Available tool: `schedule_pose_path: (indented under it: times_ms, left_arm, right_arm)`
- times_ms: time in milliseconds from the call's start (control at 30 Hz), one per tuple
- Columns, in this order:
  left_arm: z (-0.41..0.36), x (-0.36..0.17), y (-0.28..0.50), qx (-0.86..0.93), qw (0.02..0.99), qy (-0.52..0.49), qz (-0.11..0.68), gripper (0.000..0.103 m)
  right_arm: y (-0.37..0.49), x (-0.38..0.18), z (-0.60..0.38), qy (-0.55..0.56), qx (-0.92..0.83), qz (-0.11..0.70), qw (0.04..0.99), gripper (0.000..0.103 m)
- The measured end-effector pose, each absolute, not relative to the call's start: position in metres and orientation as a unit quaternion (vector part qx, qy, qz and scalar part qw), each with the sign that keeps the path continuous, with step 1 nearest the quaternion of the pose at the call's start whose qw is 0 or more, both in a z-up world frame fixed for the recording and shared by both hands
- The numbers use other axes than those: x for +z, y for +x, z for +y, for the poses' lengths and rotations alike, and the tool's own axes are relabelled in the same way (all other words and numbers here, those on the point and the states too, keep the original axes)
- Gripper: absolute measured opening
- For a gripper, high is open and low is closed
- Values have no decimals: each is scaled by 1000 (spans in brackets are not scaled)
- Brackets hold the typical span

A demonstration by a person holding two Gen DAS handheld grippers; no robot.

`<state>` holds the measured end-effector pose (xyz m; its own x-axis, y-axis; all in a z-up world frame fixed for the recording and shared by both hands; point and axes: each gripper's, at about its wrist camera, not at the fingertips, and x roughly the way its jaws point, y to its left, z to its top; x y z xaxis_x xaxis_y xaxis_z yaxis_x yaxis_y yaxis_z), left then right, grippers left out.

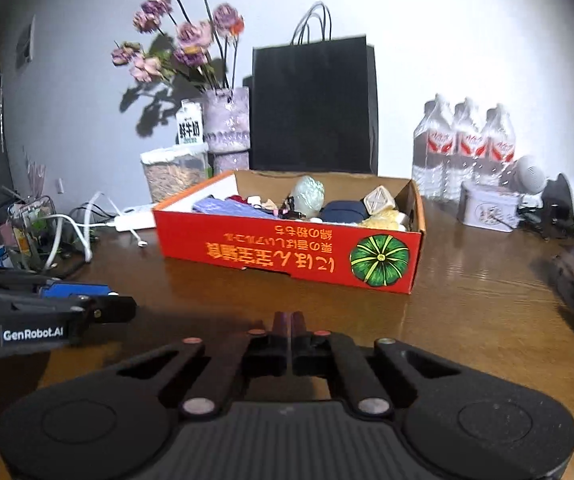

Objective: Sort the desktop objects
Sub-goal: 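Carry the white item into the box and open the left tool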

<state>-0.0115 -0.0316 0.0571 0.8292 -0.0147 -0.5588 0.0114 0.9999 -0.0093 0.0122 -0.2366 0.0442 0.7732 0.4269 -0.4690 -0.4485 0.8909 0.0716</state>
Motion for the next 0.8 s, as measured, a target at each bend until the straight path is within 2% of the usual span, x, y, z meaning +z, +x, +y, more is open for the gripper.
schedule_pose_path:
  times_ms: [433, 633, 800]
  left_arm:
    - [-19, 64, -117, -34, 967, -2, 254, 27]
    - [-9, 76, -111, -30, 971, -12, 238, 27]
    - [4, 113, -77, -47, 977, -13, 208, 27]
  right_arm:
    - [-94, 65, -259, -14, 210, 219, 953, 1]
    - [-88, 82, -250, -22, 217, 198, 956, 1]
    - [-49, 113, -249, -33, 228, 165, 959, 1]
